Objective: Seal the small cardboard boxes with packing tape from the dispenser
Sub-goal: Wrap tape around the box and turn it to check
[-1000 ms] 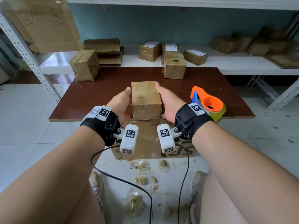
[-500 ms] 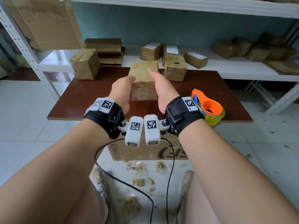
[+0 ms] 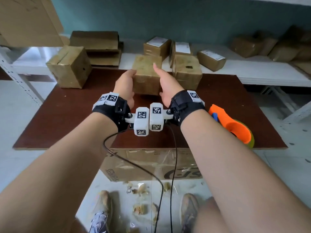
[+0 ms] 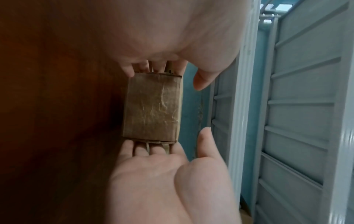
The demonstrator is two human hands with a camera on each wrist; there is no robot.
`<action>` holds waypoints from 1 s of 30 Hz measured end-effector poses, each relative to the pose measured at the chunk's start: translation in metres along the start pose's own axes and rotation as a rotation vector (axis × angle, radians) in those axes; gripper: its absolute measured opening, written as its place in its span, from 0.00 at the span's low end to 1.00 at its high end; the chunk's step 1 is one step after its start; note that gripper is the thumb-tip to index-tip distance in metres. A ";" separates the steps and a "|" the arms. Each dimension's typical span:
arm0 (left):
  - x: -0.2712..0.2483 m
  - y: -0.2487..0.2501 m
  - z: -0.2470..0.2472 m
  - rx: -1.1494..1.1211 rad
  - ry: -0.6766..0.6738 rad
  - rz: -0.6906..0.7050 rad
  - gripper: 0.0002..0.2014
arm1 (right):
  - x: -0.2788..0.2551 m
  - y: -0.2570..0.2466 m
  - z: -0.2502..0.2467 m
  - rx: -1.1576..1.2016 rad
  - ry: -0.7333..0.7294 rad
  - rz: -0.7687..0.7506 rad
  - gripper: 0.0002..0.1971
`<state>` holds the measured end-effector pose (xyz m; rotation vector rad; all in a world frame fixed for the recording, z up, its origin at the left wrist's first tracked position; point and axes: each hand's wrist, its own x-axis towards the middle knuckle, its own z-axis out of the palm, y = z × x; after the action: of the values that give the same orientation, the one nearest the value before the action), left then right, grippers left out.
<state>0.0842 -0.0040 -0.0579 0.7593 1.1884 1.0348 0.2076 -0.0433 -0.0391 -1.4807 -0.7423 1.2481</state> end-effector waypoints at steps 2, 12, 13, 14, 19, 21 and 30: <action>0.027 -0.004 0.007 -0.014 -0.025 0.007 0.28 | 0.031 -0.002 -0.002 -0.008 0.033 -0.013 0.46; 0.079 -0.004 0.032 -0.066 -0.137 -0.002 0.14 | 0.129 0.030 -0.027 0.153 0.046 -0.050 0.57; 0.077 -0.006 0.031 -0.043 -0.138 -0.006 0.14 | 0.103 0.022 -0.022 0.121 0.064 -0.028 0.50; 0.071 -0.008 0.031 -0.010 -0.134 -0.010 0.13 | 0.090 0.019 -0.022 0.095 0.079 -0.015 0.43; 0.024 -0.002 0.007 0.143 -0.089 -0.005 0.11 | 0.055 0.013 -0.022 -0.013 0.024 0.085 0.38; 0.000 0.005 -0.005 0.210 -0.071 0.035 0.16 | 0.027 0.005 -0.014 -0.108 -0.016 0.113 0.38; -0.125 -0.017 -0.080 0.576 0.113 0.259 0.19 | -0.093 0.033 0.024 -0.276 0.051 -0.134 0.19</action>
<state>0.0053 -0.1299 -0.0466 1.3455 1.5398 0.9571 0.1547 -0.1293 -0.0387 -1.6478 -0.9930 1.0328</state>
